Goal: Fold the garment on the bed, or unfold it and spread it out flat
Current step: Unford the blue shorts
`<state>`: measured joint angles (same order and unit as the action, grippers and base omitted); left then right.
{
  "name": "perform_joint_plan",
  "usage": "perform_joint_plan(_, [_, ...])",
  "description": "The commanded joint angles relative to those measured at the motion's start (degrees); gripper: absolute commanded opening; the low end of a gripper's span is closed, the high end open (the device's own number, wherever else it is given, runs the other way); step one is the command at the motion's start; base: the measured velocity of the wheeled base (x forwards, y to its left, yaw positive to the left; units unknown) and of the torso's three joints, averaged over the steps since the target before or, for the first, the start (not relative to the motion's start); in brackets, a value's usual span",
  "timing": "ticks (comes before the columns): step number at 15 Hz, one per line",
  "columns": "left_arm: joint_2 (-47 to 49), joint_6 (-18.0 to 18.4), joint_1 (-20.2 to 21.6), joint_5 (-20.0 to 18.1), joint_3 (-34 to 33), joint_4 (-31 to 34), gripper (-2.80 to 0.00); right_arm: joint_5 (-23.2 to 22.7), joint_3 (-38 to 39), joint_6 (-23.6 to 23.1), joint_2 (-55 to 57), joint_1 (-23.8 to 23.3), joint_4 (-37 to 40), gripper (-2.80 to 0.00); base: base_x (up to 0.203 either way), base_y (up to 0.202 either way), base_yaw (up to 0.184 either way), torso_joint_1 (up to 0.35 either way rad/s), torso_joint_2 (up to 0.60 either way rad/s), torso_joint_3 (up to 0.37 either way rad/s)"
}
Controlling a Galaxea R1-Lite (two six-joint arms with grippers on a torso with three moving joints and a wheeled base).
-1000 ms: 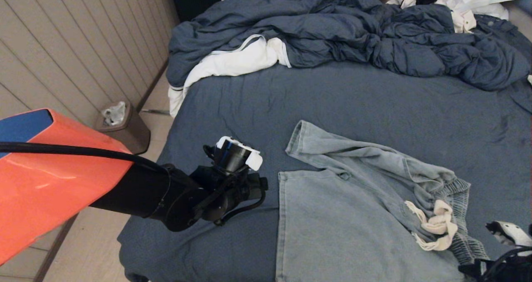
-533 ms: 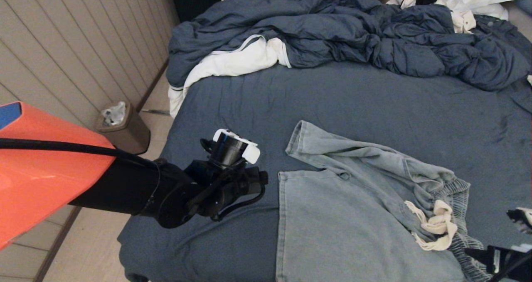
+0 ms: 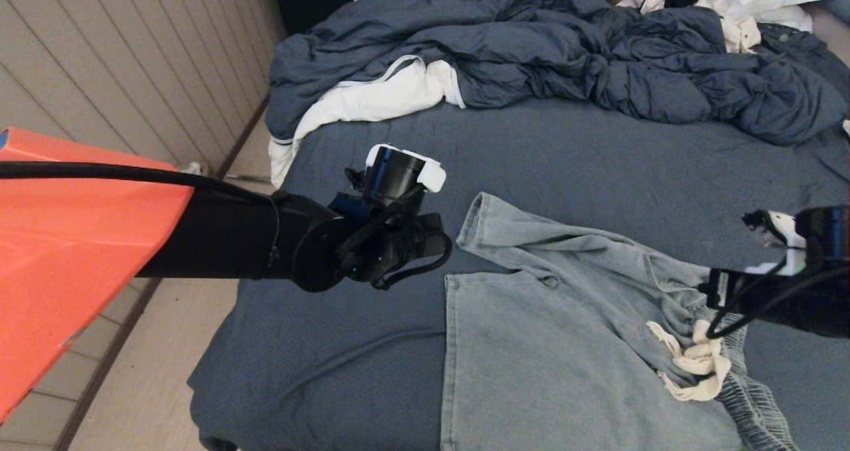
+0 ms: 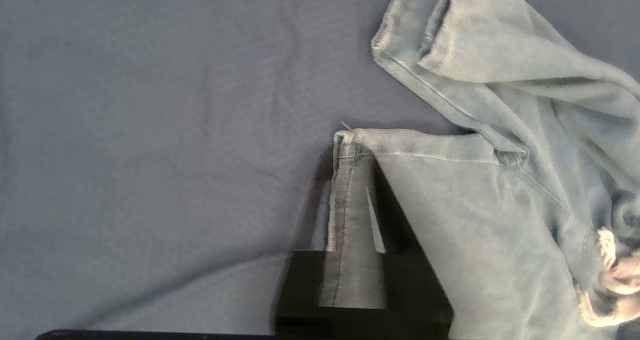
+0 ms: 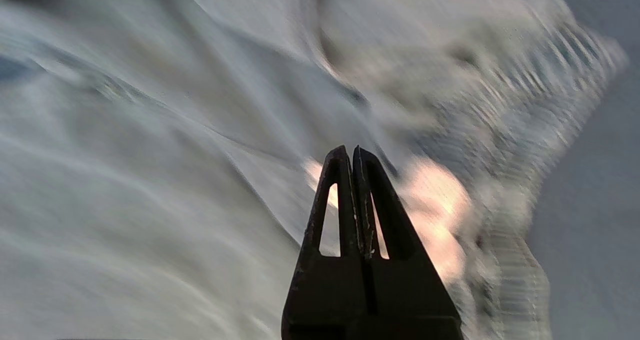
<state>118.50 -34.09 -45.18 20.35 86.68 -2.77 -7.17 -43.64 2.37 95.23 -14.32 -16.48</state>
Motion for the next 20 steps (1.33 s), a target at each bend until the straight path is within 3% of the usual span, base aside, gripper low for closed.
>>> perform_joint_plan(1, [-2.1, -2.5, 0.6, 0.5, -3.1, 0.0, -2.8, 3.6, -12.2, 1.6, 7.8, 6.3, 8.9, -2.8, 0.0, 0.0, 0.0, 0.0, 0.0, 0.0])
perform_joint_plan(5, [-8.7, -4.0, 3.1, 0.4, -18.3, -4.4, -2.8, 9.7, -21.9, 2.8, 17.1, 17.8, 13.1, -2.8, 0.0, 0.0, 0.0, 0.0, 0.0, 0.0])
perform_joint_plan(9, [-12.8, -4.2, 5.6, 0.5, -30.1, -17.2, -2.8, 10.9, -28.8, 3.4, 24.2, 22.7, 13.4, -2.8, 0.0, 0.0, 0.0, 0.0, 0.0, 0.0])
perform_joint_plan(15, [-20.0, -4.3, 7.6, -0.3, -37.5, -21.9, -2.8, 19.8, -46.0, 5.0, 34.2, 26.4, 13.7, -2.8, 0.0, 0.0, 0.0, 0.0, 0.0, 0.0])
perform_joint_plan(20, [-20.2, -4.5, 7.5, -0.4, -39.5, -25.0, -2.8, 28.4, -61.9, 8.4, 41.1, 28.5, 13.8, -2.8, 0.0, 0.0, 0.0, 0.0, 0.0, 0.0])
